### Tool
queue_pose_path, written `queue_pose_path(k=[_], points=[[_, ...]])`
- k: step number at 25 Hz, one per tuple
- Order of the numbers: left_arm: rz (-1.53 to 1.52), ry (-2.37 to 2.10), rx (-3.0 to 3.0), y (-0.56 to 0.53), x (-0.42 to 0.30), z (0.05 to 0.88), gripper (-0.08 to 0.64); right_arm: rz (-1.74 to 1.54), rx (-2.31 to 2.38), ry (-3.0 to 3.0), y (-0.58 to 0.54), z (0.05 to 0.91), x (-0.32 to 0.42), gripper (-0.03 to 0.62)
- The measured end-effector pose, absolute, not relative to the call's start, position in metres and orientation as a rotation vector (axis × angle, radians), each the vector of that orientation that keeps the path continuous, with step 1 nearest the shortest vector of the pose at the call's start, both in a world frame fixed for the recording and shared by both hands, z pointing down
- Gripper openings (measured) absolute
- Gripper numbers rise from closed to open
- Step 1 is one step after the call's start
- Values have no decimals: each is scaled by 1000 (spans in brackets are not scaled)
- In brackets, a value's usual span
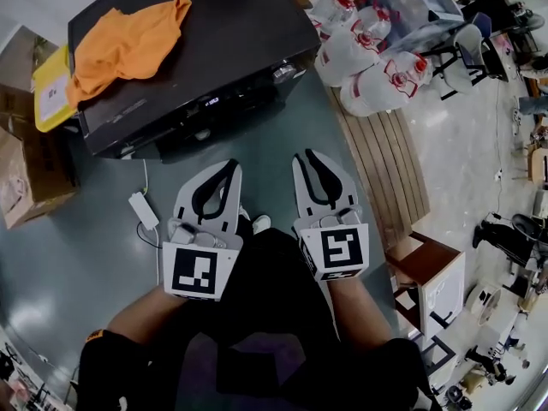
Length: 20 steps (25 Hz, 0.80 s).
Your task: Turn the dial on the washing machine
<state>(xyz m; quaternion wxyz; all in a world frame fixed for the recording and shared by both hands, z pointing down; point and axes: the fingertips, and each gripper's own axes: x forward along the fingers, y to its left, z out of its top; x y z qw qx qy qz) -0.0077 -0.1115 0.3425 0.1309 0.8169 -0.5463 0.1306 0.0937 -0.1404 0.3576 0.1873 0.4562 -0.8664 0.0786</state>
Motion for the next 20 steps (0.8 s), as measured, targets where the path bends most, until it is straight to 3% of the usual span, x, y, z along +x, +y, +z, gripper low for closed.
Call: queue_pose_path(k=[20], points=[[400, -1983, 2016, -167, -30, 375, 14, 105, 962, -2474, -252, 406, 88, 175]])
